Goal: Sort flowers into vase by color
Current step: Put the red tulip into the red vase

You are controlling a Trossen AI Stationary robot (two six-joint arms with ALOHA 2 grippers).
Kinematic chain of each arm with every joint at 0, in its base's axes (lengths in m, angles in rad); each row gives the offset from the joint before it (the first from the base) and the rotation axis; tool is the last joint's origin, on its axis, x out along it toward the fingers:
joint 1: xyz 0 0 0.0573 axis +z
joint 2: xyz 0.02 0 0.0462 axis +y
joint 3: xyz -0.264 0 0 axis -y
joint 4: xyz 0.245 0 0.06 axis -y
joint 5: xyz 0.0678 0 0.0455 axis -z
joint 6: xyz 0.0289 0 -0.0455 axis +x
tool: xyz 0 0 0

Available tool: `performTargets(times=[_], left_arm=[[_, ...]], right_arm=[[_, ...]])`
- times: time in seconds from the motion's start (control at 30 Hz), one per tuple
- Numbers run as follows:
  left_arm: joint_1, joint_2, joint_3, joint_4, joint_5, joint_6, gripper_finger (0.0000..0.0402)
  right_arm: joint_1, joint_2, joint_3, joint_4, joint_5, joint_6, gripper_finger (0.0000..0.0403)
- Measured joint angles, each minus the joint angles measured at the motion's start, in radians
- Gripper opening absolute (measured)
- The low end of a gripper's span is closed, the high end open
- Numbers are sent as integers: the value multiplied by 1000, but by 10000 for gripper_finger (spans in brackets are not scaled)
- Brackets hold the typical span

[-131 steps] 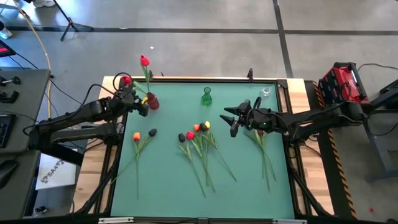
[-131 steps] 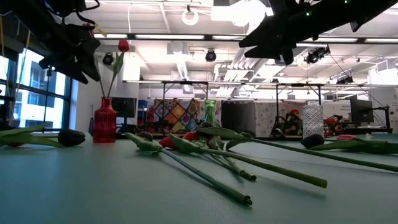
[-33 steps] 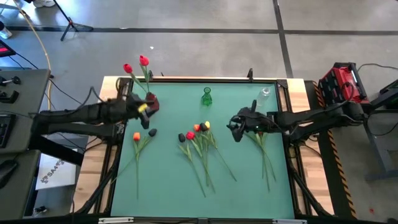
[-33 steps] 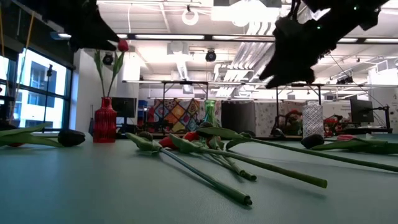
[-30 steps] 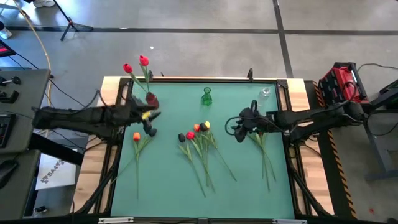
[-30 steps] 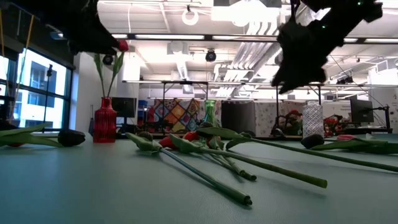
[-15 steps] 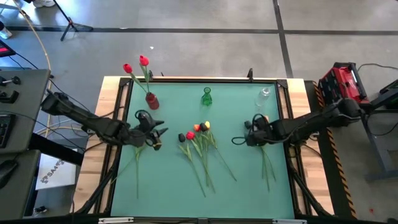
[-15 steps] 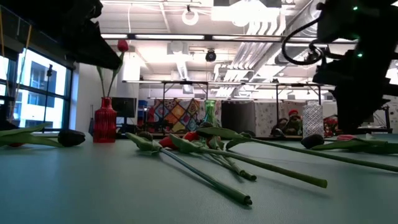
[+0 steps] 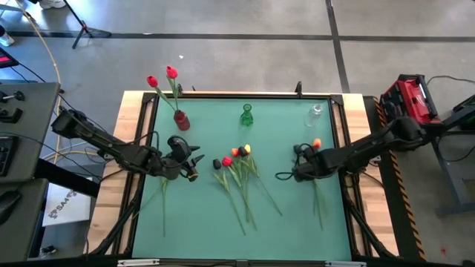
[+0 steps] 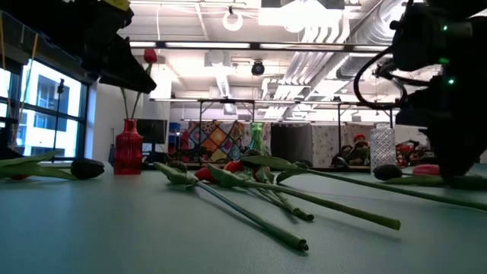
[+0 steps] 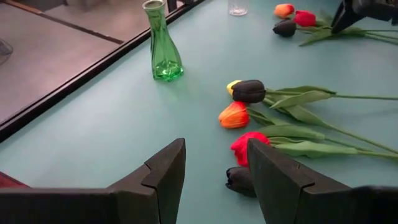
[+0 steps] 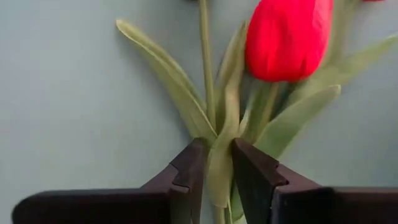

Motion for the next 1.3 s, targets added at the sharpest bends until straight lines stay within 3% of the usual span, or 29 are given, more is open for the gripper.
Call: performTargets(times=[0.23,0.33,0.5,0.6,0.93,1.3], left_arm=[[0,0,0,14,0,17,158],[0,0,0,16,-8,18,158],[1,0,0,19,-9,19,158],[1,0,0,19,-9,19,158],[1,0,0,19,-14,20,158],[1,0,0,19,-14,10,158]], right_arm=[[17,-1,60,221,-36,-153,73],[17,-4,101,152,-4,-185,73],[-4,-3,121,-114,45,-79,74],[-14,-3,121,-180,53,-56,83],[-91,0,24,-108,70,-87,145],[-102,0,1,-6,20,-140,121]])
